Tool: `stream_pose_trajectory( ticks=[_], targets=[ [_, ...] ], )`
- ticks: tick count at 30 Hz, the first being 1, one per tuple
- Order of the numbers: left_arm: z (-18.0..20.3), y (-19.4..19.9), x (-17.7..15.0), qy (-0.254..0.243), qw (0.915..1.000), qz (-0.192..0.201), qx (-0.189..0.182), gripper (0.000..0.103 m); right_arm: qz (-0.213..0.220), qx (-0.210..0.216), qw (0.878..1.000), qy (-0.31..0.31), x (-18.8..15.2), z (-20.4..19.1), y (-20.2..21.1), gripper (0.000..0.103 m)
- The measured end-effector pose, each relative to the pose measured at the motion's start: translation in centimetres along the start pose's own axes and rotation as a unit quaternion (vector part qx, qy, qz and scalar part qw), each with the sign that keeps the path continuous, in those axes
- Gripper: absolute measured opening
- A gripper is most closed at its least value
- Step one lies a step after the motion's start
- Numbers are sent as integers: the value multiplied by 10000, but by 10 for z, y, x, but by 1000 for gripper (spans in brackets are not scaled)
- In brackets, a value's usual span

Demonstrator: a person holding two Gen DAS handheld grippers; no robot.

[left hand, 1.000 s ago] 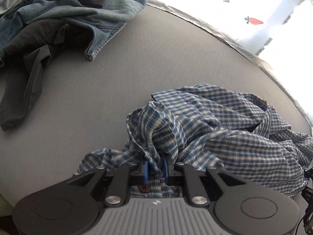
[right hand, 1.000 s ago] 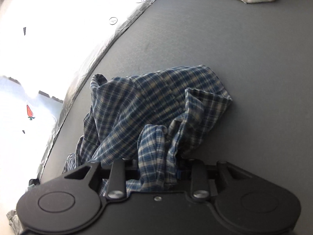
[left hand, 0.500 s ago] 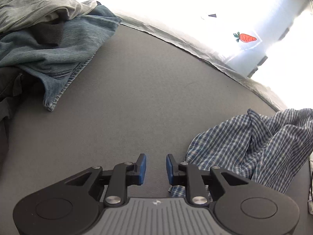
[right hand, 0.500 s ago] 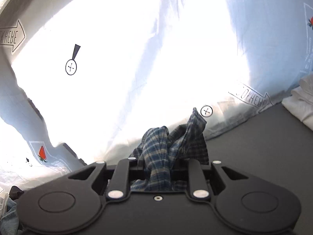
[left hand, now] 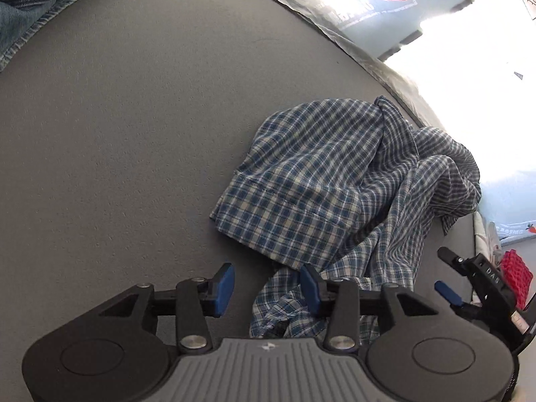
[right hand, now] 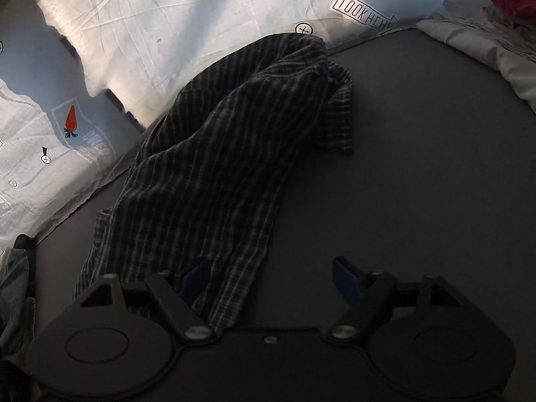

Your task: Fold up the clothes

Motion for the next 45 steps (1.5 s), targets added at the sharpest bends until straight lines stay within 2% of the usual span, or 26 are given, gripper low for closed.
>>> stream_pose_trajectory(
  ticks=[3, 4, 5, 7, 12, 14, 19, 21, 25, 26, 27, 28, 29, 30, 34, 36, 38, 41, 44, 45],
  targets=[
    [0, 0, -7, 169, 9997, -27, -196, 40, -199, 457, 9987, -125, -37, -16, 7, 77],
    [2, 1, -8, 144, 9996, -28, -228, 28, -224, 537, 9983, -96, -45, -21, 9, 75],
    [3, 2, -9, 104, 9997, -21, -242, 21, -235, 537, 9983, -5, -47, -27, 10, 68],
    [5, 7, -11, -16, 9997, 22, -242, 21, -218, 507, 9983, 182, -52, -38, 11, 59],
    [13, 12, -26, -374, 9989, -48, -292, 21, 59, 534, 9981, 312, -50, -58, 29, 47],
    [16, 10, -32, -499, 9982, -121, -300, 21, 38, 675, 9971, 358, -54, -66, 33, 43],
    [21, 5, -41, -735, 9967, -220, -277, 21, -345, 1167, 9925, 79, -74, -78, 32, 44],
    [22, 7, -42, -804, 9962, -208, -263, 21, -414, 1394, 9894, -15, -79, -81, 35, 53],
    [19, 9, -42, -813, 9962, -208, -235, 21, -574, 1686, 9839, 129, -85, -93, 36, 57],
    [18, 10, -42, -807, 9963, -205, -224, 21, -609, 1726, 9829, 218, -87, -96, 36, 52],
    [17, 10, -42, -800, 9964, -201, -209, 21, -619, 1752, 9820, 352, -90, -100, 36, 38],
    [16, 11, -41, -791, 9965, -195, -198, 21, -622, 1713, 9821, 486, -92, -102, 36, 31],
    [15, 12, -41, -782, 9966, -178, -187, 21, -616, 1595, 9833, 618, -92, -102, 35, 17],
    [14, 13, -41, -774, 9967, -155, -174, 21, -582, 1464, 9850, 702, -92, -100, 35, 8],
    [10, 15, -39, -704, 9974, -85, -124, 21, -63, 989, 9946, 319, -67, -58, 52, 1],
    [8, 15, -39, -642, 9978, -89, -99, 21, 416, 486, 9979, 132, -49, -23, 69, 1],
    [6, 14, -38, -600, 9981, -84, -69, 21, 898, -128, 9959, 30, -31, 15, 90, 1],
    [5, 14, -34, -586, 9983, -29, -11, 21, 1567, -1364, 9782, -30, -3, 84, 127, 0],
    [3, 14, -30, -549, 9985, 52, 24, 21, 2093, -2823, 9361, 148, 23, 148, 172, 0],
    [3, 14, -28, -523, 9986, 91, 33, 22, 2256, -3254, 9181, 160, 30, 165, 188, 0]
  ],
)
Point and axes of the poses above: each gripper's, at about its wrist camera, not at the fingertips, and y roughly against the way its jaws point, z to its right, x to its top, the point moved 7 cm from there along -y, roughly the way its jaws point
